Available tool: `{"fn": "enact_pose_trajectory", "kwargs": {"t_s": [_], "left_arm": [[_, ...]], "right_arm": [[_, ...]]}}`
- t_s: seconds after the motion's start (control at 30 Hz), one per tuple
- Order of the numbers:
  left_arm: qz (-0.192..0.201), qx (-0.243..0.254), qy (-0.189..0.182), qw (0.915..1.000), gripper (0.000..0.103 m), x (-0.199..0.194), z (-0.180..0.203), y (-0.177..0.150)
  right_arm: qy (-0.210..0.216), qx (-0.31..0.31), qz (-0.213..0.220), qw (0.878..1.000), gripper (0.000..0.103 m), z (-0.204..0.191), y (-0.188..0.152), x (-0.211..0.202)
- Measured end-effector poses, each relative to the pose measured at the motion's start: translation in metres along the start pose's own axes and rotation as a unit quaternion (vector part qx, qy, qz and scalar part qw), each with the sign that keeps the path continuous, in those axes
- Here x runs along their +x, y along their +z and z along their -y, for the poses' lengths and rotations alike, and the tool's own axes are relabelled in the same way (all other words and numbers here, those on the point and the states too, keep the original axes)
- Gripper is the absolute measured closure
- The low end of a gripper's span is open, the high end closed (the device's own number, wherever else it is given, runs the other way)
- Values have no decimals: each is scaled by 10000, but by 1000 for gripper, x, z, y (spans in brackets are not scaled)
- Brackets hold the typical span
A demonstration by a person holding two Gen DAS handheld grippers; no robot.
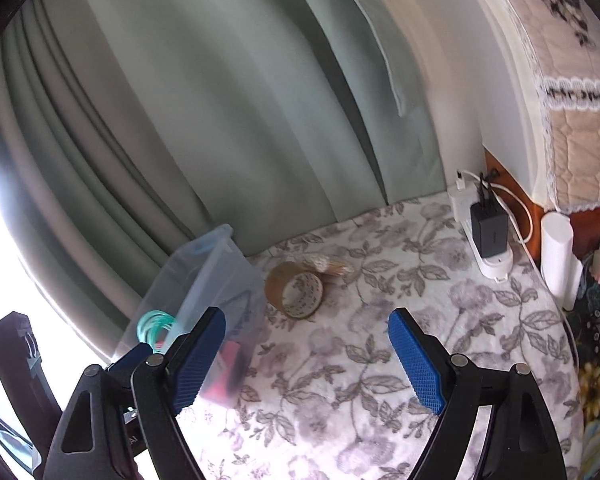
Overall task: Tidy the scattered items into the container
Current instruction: 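Withdraw both tools and reach toward the tape roll and cotton swabs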
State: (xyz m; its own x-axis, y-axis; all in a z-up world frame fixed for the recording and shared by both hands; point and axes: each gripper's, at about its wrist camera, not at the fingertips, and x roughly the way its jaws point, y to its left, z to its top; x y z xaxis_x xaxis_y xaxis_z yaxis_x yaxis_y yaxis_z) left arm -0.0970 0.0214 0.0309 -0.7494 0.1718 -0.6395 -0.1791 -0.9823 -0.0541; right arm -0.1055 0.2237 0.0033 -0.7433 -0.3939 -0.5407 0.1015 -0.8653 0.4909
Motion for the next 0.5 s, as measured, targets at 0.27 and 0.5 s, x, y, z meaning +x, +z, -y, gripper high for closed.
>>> {"fn": "enact_pose_trajectory", "kwargs": {"t_s": [0.27, 0.5], "left_arm": [[-115, 292, 107, 9994, 22, 50, 24, -10], [-445, 203, 528, 9974, 22, 115, 31, -13]], "right_arm": [[-24, 151, -406, 9991, 17, 29, -11, 45], [-81, 107, -737, 9972, 17, 45, -9, 86]]}}
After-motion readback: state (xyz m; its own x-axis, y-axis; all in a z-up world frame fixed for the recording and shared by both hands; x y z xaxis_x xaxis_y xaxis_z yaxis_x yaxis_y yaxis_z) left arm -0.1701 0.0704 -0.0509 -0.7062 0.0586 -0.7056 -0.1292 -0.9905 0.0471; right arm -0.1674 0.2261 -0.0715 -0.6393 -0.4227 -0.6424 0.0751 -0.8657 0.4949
